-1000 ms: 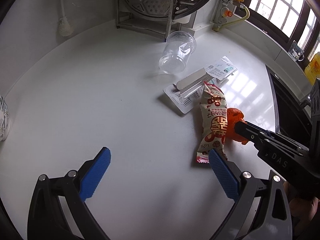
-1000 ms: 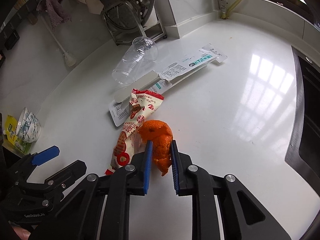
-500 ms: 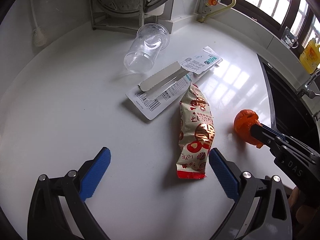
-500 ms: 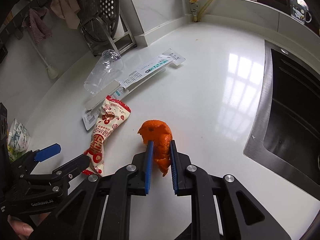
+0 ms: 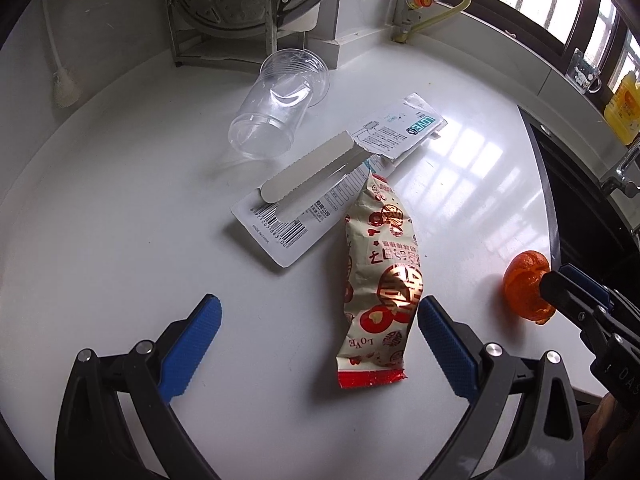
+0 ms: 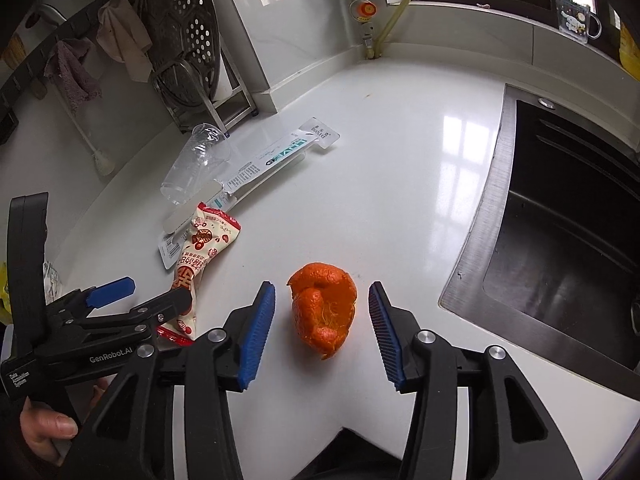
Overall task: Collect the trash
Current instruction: 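Grasp the orange peel with the right gripper while the left grasps the snack wrapper, then carry the orange peel and snack wrapper in both grippers over the basket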
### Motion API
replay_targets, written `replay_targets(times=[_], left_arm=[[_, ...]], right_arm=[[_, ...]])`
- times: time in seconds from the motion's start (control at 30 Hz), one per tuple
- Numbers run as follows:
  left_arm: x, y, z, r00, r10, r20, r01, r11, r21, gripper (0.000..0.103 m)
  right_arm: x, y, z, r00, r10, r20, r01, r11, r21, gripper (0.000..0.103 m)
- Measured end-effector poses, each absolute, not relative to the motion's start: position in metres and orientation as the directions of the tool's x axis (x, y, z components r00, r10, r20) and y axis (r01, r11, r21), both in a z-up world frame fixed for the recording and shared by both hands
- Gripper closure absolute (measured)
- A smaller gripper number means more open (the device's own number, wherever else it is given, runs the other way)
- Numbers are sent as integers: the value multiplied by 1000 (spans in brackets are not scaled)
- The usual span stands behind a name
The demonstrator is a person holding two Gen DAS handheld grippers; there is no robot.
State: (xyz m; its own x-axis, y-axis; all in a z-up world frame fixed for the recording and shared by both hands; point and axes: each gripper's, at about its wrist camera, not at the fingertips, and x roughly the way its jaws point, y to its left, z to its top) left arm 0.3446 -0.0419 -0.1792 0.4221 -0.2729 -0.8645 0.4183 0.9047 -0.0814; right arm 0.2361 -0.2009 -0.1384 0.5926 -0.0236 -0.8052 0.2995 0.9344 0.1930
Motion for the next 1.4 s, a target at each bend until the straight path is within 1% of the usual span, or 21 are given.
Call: replay_targets(times=[0.13, 0.4, 0.6, 0.7, 0.73, 0.77, 0.83, 0.9, 0.93, 0.97, 1.03, 1.07, 1.1, 1.13, 1.4], left_arm=[[345, -46, -177, 425, -281, -860, 416, 905, -90, 6], [353, -60, -185, 427, -257, -867, 432, 900, -54, 6], [362, -57, -190, 411, -263, -873, 397, 913, -88, 6], [363, -55, -189, 424, -254, -870, 391, 917, -77, 7], [363, -56, -189, 425, -246, -871, 392, 918, -68, 9], [363, -57, -189, 429, -240, -871, 394, 917, -58, 11], [362, -59, -189, 429, -229, -874, 404, 914, -41, 30], [360, -60, -190, 432, -209, -877, 408, 913, -17, 38], [360, -60, -189, 432, -209, -877, 410, 912, -15, 45], [359, -60, -188, 432, -215, -876, 414, 910, -20, 49], [358, -59, -186, 423, -229, -877, 422, 906, -33, 64], [357, -59, -185, 418, -233, -878, 425, 904, -38, 68], [357, -58, -185, 414, -236, -879, 428, 903, -41, 76], [356, -58, -184, 411, -238, -880, 430, 902, -43, 77], [338, -47, -168, 422, -268, -866, 453, 890, -54, 78]], right_arm=[[239, -200, -146, 555, -38, -831, 305, 939, 161, 56], [244, -201, -155, 553, -23, -833, 321, 928, 187, 56], [249, -192, -159, 546, -19, -838, 296, 939, 172, 57], [251, -194, -162, 540, -12, -842, 306, 934, 183, 64], [251, -195, -162, 540, -7, -842, 309, 932, 191, 65], [251, -196, -162, 541, -3, -841, 311, 930, 197, 66], [251, -196, -161, 544, -5, -839, 311, 930, 195, 69], [251, -197, -161, 547, -6, -837, 312, 930, 197, 71], [250, -198, -160, 549, -3, -836, 314, 927, 203, 74], [249, -199, -160, 550, 3, -835, 318, 924, 213, 74], [248, -202, -159, 555, 12, -832, 325, 917, 230, 78], [247, -202, -159, 555, 12, -831, 329, 915, 233, 79], [247, -202, -158, 555, 10, -832, 330, 915, 231, 80], [246, -201, -157, 556, 9, -831, 329, 916, 230, 80], [238, -192, -150, 566, 21, -824, 316, 918, 240, 81]])
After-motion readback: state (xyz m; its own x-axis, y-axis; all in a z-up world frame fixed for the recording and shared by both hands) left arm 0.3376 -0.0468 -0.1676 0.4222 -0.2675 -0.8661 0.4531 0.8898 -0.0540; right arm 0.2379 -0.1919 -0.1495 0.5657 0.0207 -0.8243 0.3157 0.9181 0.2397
